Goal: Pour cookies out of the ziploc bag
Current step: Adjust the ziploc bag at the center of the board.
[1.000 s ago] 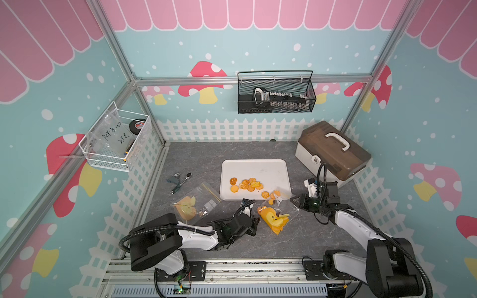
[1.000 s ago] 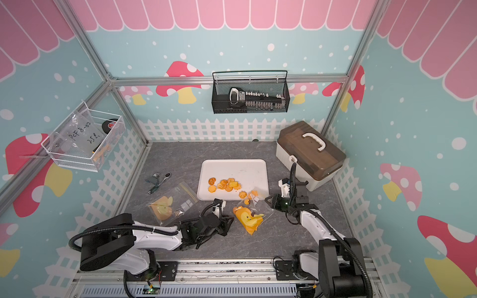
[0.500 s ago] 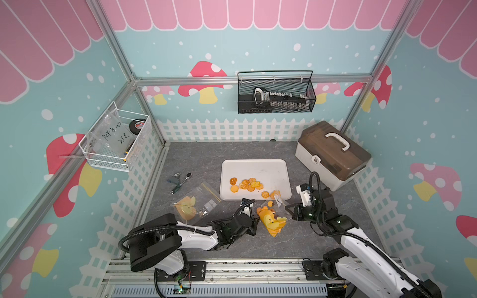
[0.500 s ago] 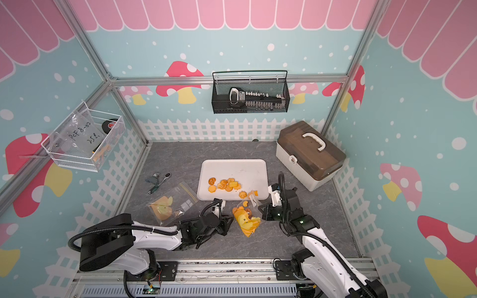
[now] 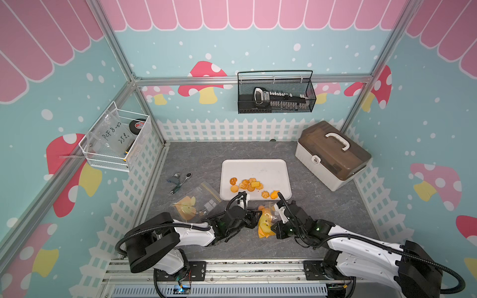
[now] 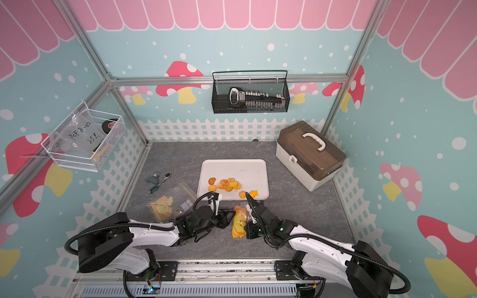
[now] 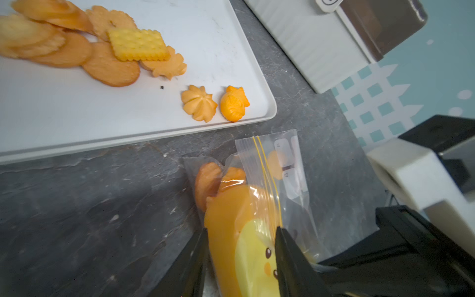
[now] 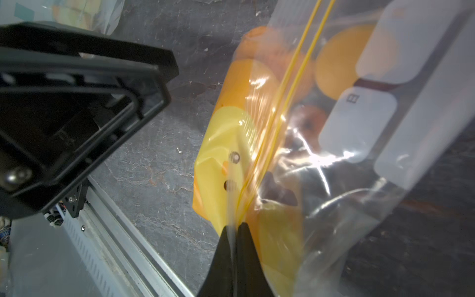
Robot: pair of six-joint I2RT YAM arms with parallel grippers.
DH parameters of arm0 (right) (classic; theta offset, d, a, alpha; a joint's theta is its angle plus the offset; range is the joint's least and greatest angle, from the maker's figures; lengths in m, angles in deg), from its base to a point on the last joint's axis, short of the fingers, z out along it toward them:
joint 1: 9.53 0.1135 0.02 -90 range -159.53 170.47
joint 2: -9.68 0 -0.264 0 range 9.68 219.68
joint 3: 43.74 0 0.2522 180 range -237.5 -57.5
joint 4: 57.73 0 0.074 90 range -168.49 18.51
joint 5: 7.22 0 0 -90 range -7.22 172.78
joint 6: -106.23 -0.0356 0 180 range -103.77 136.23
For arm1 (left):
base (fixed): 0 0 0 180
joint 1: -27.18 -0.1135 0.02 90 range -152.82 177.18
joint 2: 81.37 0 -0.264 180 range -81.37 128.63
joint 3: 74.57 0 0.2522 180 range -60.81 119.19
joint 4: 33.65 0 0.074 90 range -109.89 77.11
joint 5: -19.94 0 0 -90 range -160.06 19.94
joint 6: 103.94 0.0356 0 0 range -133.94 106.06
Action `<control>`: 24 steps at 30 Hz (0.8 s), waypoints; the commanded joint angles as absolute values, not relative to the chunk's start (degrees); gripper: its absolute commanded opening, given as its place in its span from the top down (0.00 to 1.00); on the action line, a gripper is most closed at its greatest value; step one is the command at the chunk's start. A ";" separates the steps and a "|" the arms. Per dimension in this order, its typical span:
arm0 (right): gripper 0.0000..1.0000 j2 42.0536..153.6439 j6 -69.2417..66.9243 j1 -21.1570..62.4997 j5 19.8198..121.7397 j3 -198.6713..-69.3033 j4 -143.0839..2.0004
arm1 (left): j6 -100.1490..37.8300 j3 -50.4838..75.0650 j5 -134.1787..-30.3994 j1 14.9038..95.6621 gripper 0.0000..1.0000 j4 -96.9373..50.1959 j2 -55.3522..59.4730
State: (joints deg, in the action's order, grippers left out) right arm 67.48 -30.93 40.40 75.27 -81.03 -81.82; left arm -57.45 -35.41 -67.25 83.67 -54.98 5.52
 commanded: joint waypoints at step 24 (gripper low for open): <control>0.55 64.62 -18.50 21.33 65.82 -92.95 -98.45 | -62.76 -36.24 -79.37 81.06 0.56 -74.54 19.87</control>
State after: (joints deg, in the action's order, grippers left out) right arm 64.49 -19.37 21.58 71.71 -92.09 -100.49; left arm -64.00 -35.71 -80.37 81.25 -76.71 21.19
